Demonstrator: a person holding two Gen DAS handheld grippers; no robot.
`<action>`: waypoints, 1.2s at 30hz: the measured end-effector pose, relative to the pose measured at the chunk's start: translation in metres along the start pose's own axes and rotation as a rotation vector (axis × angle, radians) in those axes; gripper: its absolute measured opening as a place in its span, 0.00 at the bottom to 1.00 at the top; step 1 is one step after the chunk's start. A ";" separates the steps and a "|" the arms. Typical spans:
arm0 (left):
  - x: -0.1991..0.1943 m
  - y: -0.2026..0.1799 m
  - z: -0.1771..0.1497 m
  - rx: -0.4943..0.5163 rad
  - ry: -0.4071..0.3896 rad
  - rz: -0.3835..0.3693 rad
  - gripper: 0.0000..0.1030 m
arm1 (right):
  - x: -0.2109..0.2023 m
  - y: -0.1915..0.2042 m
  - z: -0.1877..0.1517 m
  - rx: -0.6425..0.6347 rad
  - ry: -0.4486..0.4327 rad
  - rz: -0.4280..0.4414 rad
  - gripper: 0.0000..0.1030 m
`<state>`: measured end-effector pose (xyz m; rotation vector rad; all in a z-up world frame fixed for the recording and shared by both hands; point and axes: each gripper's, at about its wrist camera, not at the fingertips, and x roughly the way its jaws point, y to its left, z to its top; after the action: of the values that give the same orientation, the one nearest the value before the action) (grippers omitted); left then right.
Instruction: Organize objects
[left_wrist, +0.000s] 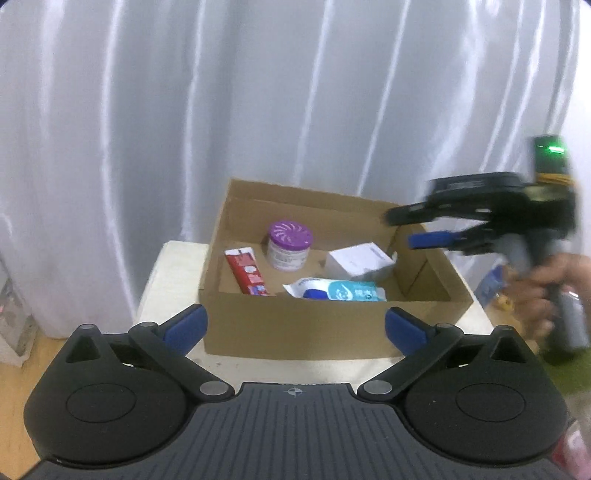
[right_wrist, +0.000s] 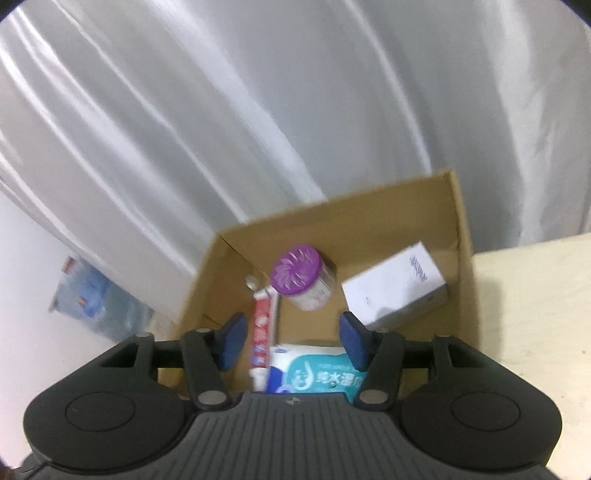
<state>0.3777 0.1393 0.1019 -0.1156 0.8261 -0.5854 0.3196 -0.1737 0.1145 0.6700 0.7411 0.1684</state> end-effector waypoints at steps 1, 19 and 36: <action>-0.001 -0.001 0.000 0.000 -0.006 0.015 1.00 | -0.013 0.000 -0.003 -0.001 -0.028 0.006 0.69; -0.060 -0.058 0.004 0.117 -0.195 0.197 1.00 | -0.118 0.052 -0.074 -0.345 -0.278 -0.267 1.00; -0.056 -0.063 0.007 0.165 -0.174 0.215 1.00 | -0.136 0.082 -0.083 -0.461 -0.424 -0.438 1.00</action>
<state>0.3245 0.1156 0.1636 0.0717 0.6089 -0.4318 0.1712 -0.1182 0.1971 0.0843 0.4011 -0.1991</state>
